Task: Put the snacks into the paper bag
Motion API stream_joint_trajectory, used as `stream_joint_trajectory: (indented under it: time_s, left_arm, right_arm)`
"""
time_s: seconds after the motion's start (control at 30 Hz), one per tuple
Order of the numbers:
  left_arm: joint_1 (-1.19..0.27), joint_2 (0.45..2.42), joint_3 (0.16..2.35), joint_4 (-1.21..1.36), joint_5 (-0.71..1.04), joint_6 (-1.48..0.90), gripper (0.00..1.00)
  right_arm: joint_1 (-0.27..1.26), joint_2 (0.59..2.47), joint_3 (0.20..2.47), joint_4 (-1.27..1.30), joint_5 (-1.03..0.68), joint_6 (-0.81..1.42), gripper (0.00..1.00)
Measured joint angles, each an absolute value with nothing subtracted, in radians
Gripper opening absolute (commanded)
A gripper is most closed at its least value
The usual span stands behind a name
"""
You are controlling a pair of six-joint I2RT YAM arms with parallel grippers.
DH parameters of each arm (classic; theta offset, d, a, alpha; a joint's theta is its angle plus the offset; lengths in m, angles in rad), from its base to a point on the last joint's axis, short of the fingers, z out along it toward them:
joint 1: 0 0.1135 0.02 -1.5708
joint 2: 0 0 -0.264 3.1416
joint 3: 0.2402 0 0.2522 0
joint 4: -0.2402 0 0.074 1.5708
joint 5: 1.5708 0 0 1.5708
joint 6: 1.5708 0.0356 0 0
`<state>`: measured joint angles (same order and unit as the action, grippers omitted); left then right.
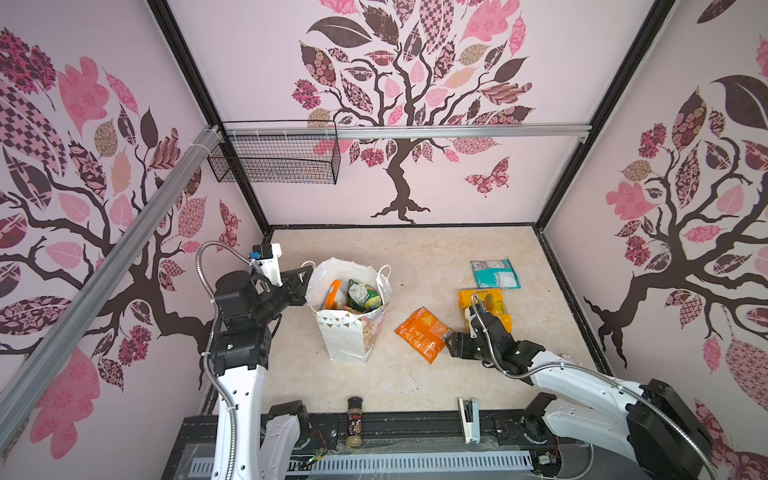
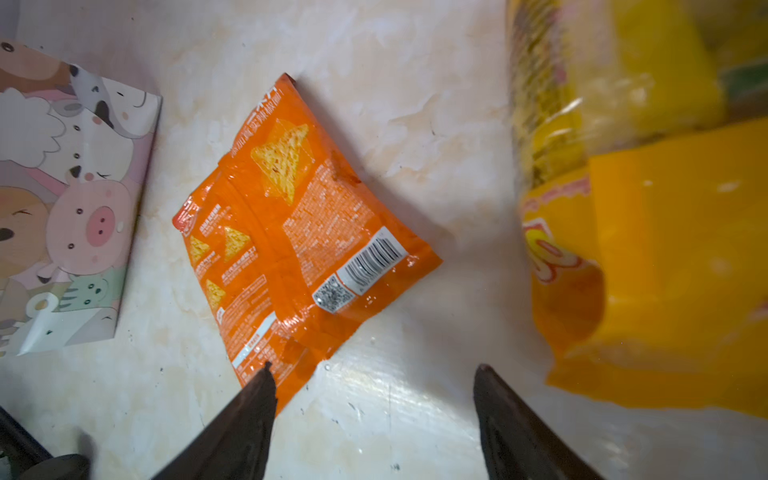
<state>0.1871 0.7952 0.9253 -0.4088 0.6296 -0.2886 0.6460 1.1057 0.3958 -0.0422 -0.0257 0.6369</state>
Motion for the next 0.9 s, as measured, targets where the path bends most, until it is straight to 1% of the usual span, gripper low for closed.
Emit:
stream_joint_trajectory:
  time_s: [0.23,0.67,0.9]
  left_arm:
    - [0.187,0.794,0.926,-0.409,0.629,-0.289,0.0]
    - [0.184,0.801,0.925,-0.414,0.626,-0.29,0.0]
    - [0.184,0.799,0.926,-0.414,0.626,-0.29,0.0]
  right_arm:
    - [0.645,1.245,0.407,0.055,-0.049,0.645,0.77]
    - [0.632,1.332,0.431,0.164,-0.036,0.658,0.77]
    - [0.633,1.379,0.462,0.167,0.011,0.658,0.69]
